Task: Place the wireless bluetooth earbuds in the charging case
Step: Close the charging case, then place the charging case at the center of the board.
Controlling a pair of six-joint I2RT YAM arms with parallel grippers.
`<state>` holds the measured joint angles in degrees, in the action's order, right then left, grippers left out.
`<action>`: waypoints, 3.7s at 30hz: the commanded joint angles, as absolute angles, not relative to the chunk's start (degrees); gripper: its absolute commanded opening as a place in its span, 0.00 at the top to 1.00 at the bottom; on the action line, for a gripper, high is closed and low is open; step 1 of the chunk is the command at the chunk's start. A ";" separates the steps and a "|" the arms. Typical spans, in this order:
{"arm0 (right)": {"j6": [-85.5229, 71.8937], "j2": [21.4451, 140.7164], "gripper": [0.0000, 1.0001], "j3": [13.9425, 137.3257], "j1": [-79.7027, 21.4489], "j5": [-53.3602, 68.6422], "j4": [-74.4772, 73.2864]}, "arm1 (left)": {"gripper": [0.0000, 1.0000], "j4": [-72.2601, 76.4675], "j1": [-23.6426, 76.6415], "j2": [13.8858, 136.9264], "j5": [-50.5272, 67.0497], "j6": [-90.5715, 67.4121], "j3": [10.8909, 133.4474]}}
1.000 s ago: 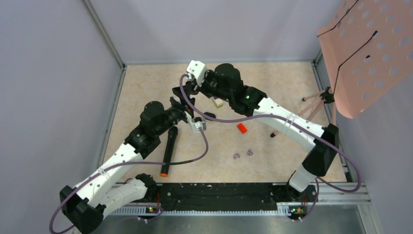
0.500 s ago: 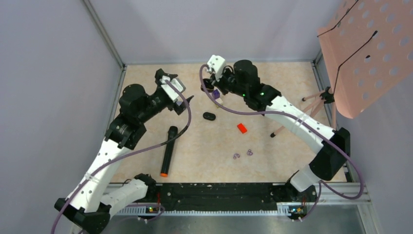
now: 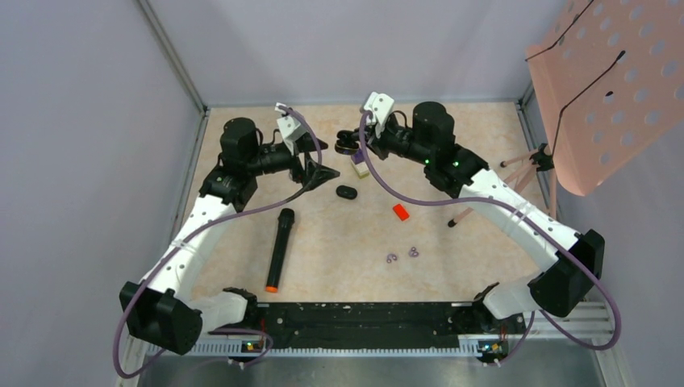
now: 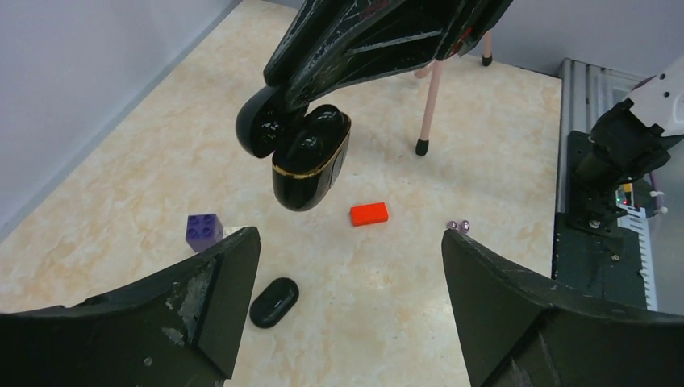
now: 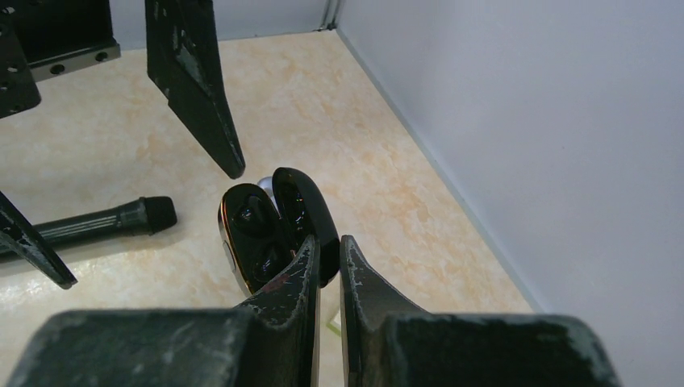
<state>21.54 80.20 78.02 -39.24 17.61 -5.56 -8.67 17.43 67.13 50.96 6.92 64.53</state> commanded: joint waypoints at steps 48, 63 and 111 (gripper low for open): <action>18.20 81.19 0.81 84.66 -40.35 19.99 -9.68 | 1.00 11.99 17.32 77.86 59.72 -5.98 66.00; 26.21 85.76 0.28 91.38 -36.21 42.67 -29.11 | 1.00 3.22 17.98 76.30 62.25 9.90 67.12; 8.68 80.77 0.24 77.88 -29.46 24.12 -21.24 | 0.98 -17.83 14.24 98.68 29.39 -11.02 61.24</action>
<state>10.79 80.01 77.12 -29.50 23.86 -22.28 -15.99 14.50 96.31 30.63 -9.67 56.60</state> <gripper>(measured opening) 0.766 0.316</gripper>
